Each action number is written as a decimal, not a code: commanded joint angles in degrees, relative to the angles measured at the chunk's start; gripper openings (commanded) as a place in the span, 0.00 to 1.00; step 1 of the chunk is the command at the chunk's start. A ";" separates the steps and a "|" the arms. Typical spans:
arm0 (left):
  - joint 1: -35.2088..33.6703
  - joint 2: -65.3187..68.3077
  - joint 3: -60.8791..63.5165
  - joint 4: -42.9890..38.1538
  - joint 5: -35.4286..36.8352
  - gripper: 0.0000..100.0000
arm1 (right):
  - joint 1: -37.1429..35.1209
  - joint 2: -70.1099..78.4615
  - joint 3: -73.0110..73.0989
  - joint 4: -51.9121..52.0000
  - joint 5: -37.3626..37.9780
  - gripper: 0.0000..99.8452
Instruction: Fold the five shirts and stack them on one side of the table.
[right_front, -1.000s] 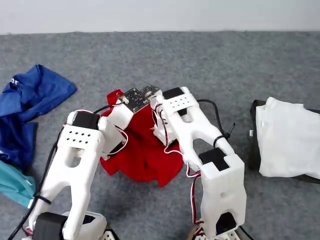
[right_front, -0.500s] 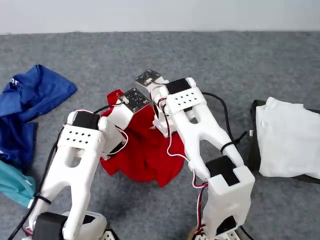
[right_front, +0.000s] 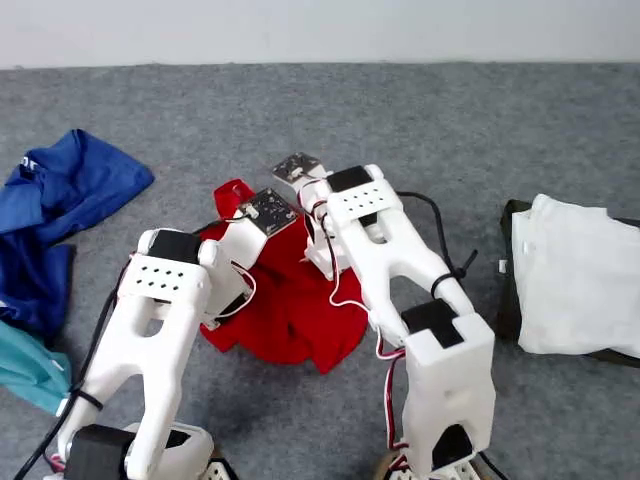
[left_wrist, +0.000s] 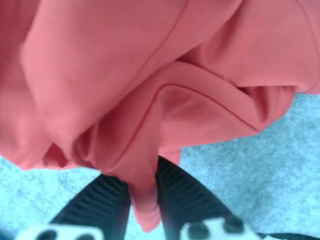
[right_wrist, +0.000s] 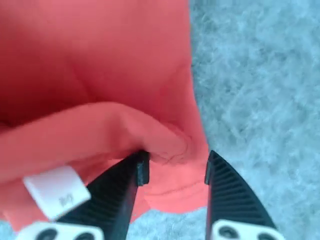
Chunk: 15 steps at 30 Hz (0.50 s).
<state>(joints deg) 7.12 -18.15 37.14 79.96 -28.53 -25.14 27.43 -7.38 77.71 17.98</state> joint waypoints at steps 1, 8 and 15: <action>0.53 -1.32 -0.22 0.09 -0.70 0.03 | 0.22 0.66 -2.29 -1.63 0.79 0.18; 0.53 -1.32 -0.13 0.09 -0.70 0.03 | -0.22 1.01 -2.29 -1.98 0.70 0.04; 0.53 -1.32 -0.13 0.09 -0.70 0.03 | 0.13 1.01 -4.57 -0.84 0.79 0.04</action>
<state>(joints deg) 7.12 -18.15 37.14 79.96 -28.53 -24.88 29.10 -8.44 76.57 18.24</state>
